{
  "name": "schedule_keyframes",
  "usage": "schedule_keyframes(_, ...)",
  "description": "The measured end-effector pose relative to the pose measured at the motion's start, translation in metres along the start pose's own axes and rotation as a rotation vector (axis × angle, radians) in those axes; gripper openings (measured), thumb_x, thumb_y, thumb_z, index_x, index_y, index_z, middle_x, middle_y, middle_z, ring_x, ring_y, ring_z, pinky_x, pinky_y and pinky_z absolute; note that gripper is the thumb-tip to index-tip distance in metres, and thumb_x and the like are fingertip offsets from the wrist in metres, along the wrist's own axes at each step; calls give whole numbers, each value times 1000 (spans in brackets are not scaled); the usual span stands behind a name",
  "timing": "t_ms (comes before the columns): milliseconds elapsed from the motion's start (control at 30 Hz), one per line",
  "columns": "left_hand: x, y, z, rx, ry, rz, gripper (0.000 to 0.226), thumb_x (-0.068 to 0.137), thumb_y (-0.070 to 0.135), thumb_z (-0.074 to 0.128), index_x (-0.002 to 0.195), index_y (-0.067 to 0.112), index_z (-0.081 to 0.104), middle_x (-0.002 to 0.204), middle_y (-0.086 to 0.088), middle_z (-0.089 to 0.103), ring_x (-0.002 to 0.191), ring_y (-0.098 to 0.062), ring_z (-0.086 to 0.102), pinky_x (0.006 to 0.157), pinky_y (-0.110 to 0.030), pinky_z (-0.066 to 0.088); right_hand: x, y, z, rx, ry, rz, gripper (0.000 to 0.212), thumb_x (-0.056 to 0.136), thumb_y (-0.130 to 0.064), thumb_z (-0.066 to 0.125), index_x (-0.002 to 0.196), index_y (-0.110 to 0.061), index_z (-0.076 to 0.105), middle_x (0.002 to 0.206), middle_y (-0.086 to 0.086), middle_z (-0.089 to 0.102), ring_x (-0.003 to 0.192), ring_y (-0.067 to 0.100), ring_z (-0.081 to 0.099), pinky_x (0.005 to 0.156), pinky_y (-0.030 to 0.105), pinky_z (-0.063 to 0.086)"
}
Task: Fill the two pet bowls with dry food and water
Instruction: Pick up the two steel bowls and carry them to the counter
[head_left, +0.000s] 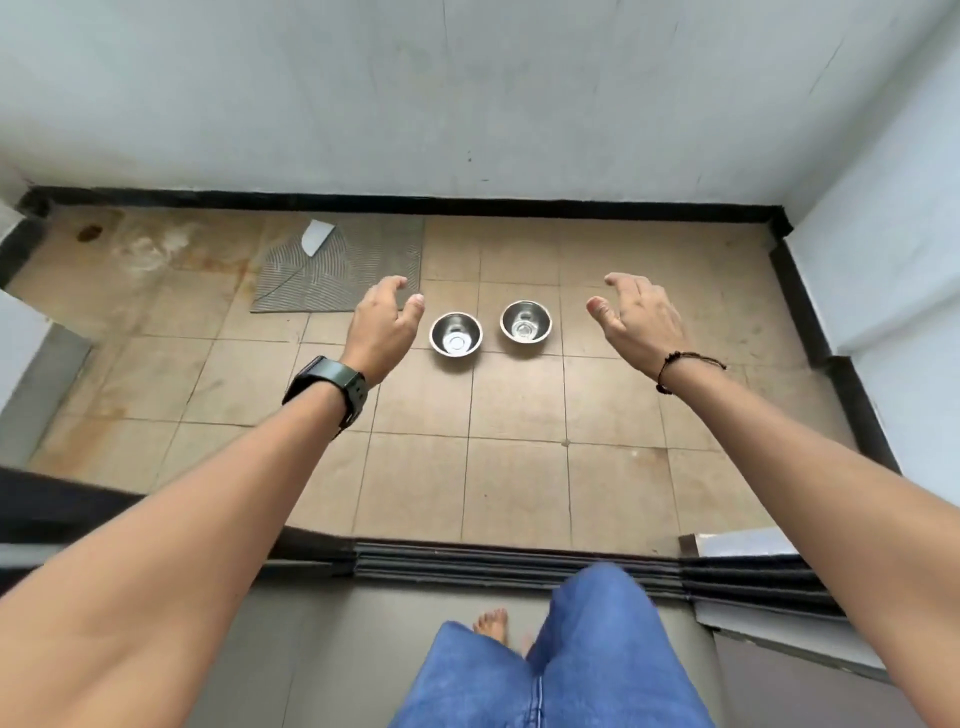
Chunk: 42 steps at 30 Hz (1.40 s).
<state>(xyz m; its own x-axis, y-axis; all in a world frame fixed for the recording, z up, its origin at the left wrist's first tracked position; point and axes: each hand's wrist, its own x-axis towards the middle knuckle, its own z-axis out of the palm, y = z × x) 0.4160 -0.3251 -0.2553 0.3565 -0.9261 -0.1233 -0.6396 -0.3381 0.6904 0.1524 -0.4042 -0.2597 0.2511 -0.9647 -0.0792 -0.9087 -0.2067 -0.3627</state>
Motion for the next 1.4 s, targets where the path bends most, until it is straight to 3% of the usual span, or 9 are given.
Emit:
schedule_keyframes(167,55,-4,27,-109,-108,-91,31,96,22,44,118,3,55,116,-11,59,107,-22,54,93,-34,44,56,13,10,113,-14,92,47,99,-38,38,136,-9,42,140,15,45,128,32,38,101,40,32)
schedule_keyframes(333,126,-10,55,-259,-156,-225,15,94,17,45,85,14,56,87,-6,60,76,-22,60,69,-31,45,134,30,43,222,-64,190,47,99,-36,38,135,-7,42,139,17,45,128,32,40,101,39,32)
schedule_keyframes(500,198,-16,95,-297,-227,-386,18,95,16,43,81,19,53,77,0,59,61,-11,56,56,-24,40,214,43,84,284,-197,305,46,99,-35,38,133,-5,43,136,17,49,125,31,45,97,36,36)
schedule_keyframes(867,345,-57,174,-562,-231,-718,20,97,14,43,80,16,52,75,-3,59,60,-13,56,55,-22,40,361,62,177,347,-331,463,45,97,-35,41,129,-5,44,129,17,53,119,33,49,92,36,38)
schedule_keyframes(1067,402,-135,260,-730,-188,-968,17,97,14,45,80,14,49,73,-5,57,34,-1,55,38,-14,42,423,93,281,391,-344,647,47,93,-30,51,132,-6,41,124,16,55,118,33,50,90,32,40)
schedule_keyframes(1133,409,-163,291,-750,-197,-1049,14,96,16,46,82,13,49,75,-5,57,40,-4,58,44,-16,45,433,111,319,391,-377,726,48,92,-25,54,132,-6,39,116,14,55,117,32,51,86,31,39)
schedule_keyframes(1233,414,-202,332,-820,-206,-1158,11,96,16,48,102,7,49,85,-9,59,67,-17,58,64,-24,48,440,136,369,409,-433,830,51,90,-24,56,134,-7,36,129,15,51,118,32,49,89,34,40)
schedule_keyframes(1300,421,-225,359,-854,-198,-1221,15,96,16,47,107,6,50,105,-16,60,84,-26,60,74,-28,49,447,156,404,420,-434,893,56,89,-26,58,136,-8,35,133,15,48,120,32,47,91,35,40)
schedule_keyframes(1400,436,-262,404,-856,-173,-1313,38,97,18,46,131,1,42,133,-23,49,121,-34,51,95,-32,44,460,187,460,479,-439,984,62,87,-30,60,137,-9,32,129,14,50,115,32,51,85,34,40)
